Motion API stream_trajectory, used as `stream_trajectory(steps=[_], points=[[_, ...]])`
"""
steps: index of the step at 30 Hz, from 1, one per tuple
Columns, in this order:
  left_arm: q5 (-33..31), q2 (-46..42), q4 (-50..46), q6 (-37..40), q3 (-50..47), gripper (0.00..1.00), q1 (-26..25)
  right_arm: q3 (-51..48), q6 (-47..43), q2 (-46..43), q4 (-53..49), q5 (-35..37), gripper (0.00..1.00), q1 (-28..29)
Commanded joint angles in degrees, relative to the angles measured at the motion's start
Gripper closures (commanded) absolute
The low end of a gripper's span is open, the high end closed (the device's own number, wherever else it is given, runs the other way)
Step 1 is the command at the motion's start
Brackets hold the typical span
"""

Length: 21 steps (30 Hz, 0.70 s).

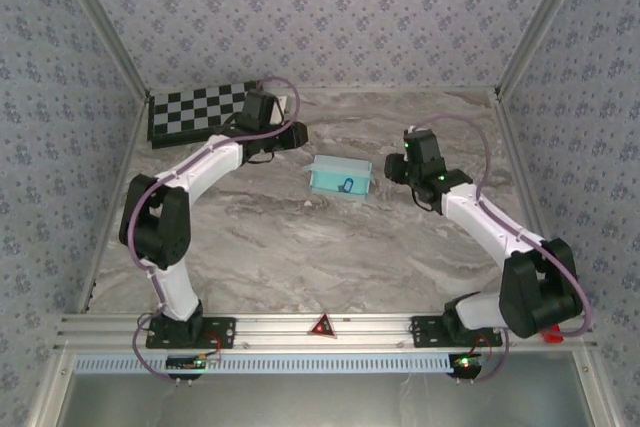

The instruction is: Fold the paper box

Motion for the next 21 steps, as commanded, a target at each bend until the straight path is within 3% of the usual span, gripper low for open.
stream_trajectory(steps=[1,10,21], points=[[7.69,2.98,-2.19,-2.13,3.21,0.64,0.25,2.76,-0.94,2.79,1.98,-13.25,0.56,-0.98],[12.28,7.88,-2.10,-4.41,4.24,0.65,-0.01,5.64,0.61,9.91,4.45,-23.72,0.57,-1.81],[11.24,9.77,-3.08,-4.64,3.13,0.65,-0.80,5.56,2.35,13.95,4.88,-23.76,0.57,-2.48]])
